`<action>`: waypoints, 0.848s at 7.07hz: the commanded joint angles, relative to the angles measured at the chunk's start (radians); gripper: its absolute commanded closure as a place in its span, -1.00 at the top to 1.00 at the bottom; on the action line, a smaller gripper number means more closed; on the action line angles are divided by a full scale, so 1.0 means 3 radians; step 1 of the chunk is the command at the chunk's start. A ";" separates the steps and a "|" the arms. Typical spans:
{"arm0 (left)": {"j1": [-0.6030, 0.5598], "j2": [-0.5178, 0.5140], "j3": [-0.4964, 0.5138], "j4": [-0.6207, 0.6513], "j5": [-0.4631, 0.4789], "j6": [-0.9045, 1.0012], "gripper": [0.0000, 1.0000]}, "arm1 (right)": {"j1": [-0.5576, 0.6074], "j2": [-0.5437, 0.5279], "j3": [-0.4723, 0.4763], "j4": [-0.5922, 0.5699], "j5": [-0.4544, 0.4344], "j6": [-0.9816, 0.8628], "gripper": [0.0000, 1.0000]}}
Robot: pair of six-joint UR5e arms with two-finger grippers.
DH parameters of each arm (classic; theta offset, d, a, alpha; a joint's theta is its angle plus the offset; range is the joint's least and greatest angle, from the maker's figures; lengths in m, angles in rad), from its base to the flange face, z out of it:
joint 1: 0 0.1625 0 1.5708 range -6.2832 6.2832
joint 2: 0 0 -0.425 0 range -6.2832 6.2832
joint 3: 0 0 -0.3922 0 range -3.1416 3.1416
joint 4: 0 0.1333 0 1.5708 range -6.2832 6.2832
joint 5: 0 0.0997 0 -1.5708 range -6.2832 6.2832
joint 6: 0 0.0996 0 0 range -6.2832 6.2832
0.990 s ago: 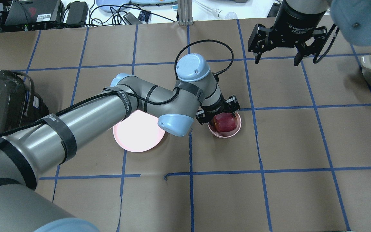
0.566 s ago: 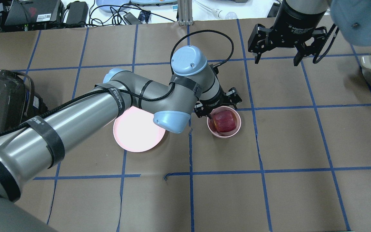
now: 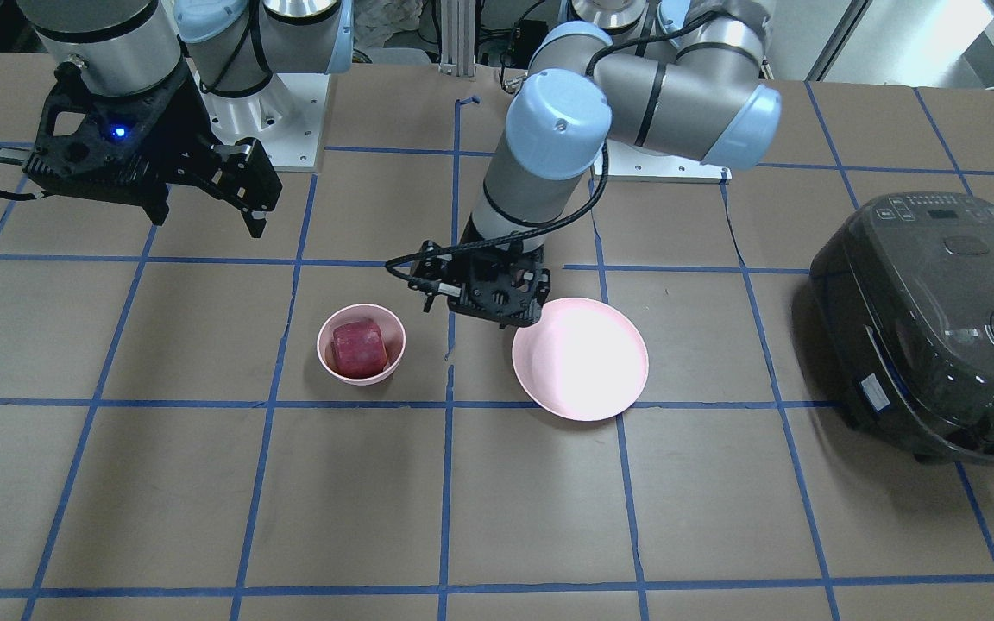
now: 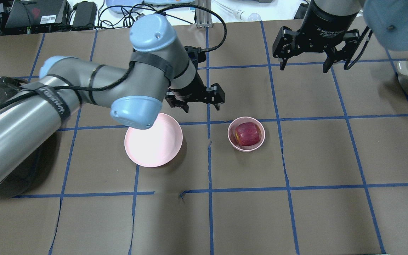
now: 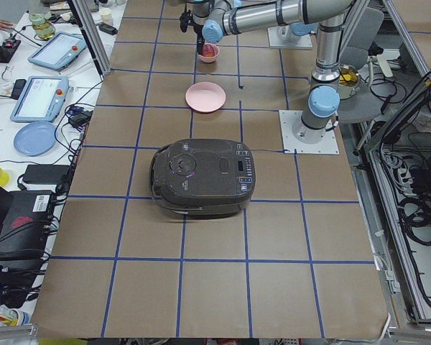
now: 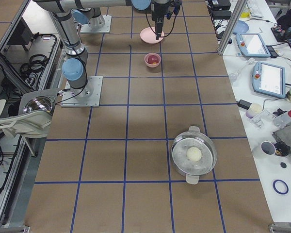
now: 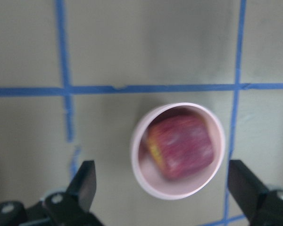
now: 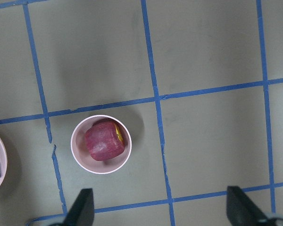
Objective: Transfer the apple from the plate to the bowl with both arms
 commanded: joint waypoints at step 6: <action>0.1101 0.0577 0.0802 -0.1574 0.0405 0.0606 1.00 | 0.0000 0.0000 0.0004 0.0000 0.0000 -0.0001 1.00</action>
